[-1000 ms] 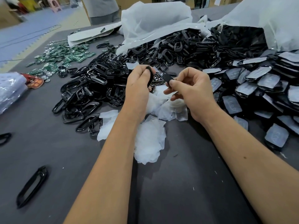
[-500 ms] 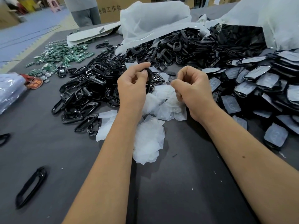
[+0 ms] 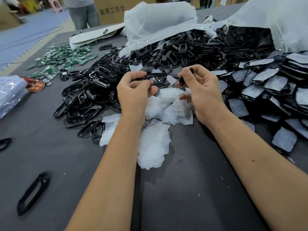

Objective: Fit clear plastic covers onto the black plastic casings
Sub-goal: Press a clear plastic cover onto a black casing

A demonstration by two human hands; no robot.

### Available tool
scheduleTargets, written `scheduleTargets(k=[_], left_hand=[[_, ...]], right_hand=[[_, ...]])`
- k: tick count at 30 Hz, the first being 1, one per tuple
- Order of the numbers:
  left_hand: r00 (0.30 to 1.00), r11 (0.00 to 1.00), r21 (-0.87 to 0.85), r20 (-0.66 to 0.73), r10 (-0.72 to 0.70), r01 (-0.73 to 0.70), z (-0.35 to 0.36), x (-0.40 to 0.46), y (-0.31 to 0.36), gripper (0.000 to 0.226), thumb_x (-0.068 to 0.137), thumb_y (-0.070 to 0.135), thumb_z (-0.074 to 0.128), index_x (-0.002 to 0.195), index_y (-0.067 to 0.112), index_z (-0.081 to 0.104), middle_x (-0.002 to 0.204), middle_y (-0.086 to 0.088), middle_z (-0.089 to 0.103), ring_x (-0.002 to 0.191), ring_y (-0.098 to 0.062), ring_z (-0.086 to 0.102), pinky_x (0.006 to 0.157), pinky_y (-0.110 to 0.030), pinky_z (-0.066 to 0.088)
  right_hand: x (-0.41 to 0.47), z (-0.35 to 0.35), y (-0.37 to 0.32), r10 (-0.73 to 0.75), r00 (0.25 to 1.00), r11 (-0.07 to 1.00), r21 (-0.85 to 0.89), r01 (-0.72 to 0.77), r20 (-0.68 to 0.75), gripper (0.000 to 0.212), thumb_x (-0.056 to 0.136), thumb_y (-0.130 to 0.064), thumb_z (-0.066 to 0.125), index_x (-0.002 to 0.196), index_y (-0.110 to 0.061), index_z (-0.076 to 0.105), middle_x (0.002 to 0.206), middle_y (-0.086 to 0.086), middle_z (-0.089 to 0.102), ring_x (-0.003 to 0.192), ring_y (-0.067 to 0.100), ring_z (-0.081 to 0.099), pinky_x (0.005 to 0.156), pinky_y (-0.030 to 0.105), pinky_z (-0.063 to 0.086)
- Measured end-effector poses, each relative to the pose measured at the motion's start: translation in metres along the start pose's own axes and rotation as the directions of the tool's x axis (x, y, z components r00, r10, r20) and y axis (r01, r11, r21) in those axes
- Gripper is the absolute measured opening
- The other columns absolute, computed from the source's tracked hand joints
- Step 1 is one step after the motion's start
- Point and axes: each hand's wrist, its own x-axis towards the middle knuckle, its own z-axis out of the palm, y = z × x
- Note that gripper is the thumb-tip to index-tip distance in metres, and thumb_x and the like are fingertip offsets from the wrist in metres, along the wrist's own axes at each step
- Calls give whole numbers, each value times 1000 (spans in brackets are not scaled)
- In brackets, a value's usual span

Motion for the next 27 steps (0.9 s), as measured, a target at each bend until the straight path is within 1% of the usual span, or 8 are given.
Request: scheduleTargets(k=[3, 8, 10, 13, 16, 20, 23, 27], left_hand=[[998, 999, 42, 54, 12, -14, 1, 0, -1, 31, 88, -15, 57, 106, 5, 75, 61, -3, 65, 54, -14, 64, 65, -24, 57], [999, 999, 40, 36, -24, 22, 2, 0, -1, 22, 91, -11, 60, 102, 2, 74, 73, -13, 69, 58, -18, 70, 65, -26, 60], [999, 998, 54, 48, -21, 18, 2, 0, -2, 18, 92, -9, 62, 99, 2, 74, 72, -13, 70, 61, -20, 73, 67, -28, 62], [997, 994, 108, 80, 8, -17, 2, 0, -6, 18, 90, -9, 64, 97, 4, 75, 61, 0, 70, 66, -18, 75, 75, -35, 64], [994, 989, 142, 103, 27, -41, 2, 0, -8, 20, 90, -9, 65, 96, 6, 76, 64, 0, 72, 70, -22, 78, 75, -35, 65], [991, 986, 159, 132, 37, -58, 3, -2, -8, 26, 89, -12, 61, 99, 6, 78, 82, -10, 78, 73, -27, 78, 72, -30, 63], [983, 986, 147, 175, 46, -73, 4, -4, -8, 27, 89, -13, 59, 99, 3, 78, 85, -14, 78, 74, -28, 78, 73, -31, 64], [973, 986, 139, 221, 65, -97, 5, -5, -6, 27, 91, -15, 57, 100, 1, 77, 88, -21, 77, 73, -29, 77, 73, -31, 63]], right_hand=[[-1, 0, 1, -2, 998, 1000, 4, 1, 58, 12, 106, -19, 61, 107, -11, 69, 81, 9, 68, 63, 18, 63, 42, 25, 45], [2, 2, 8, 38, 998, 999, -14, -37, 42, 33, 106, -2, 52, 136, -12, 65, 75, 5, 59, 57, 11, 44, 46, 21, 41], [1, 3, 8, 23, 998, 998, -64, -20, 50, 26, 103, -2, 60, 125, -12, 68, 75, 9, 64, 55, 13, 47, 45, 22, 43], [0, 2, 8, -61, 998, 983, -170, 63, 16, 2, 96, -10, 71, 98, -10, 70, 74, 9, 71, 52, 13, 53, 44, 23, 44], [2, 2, 10, -133, 991, 950, -289, 121, -21, 11, 100, -16, 67, 103, -16, 78, 70, -6, 67, 52, 4, 52, 52, 17, 42], [-1, 7, 11, -131, 991, 921, -365, 134, 35, 25, 105, -10, 55, 120, -16, 73, 77, -3, 66, 52, 4, 51, 54, 24, 45], [-5, 9, 7, -189, 979, 872, -446, 201, 72, 8, 99, -10, 66, 107, -9, 65, 76, 3, 72, 50, 6, 57, 55, 25, 47], [-6, 10, 6, -234, 970, 832, -503, 233, 63, 9, 96, -12, 71, 96, -6, 64, 71, 5, 73, 46, 6, 61, 52, 24, 47]])
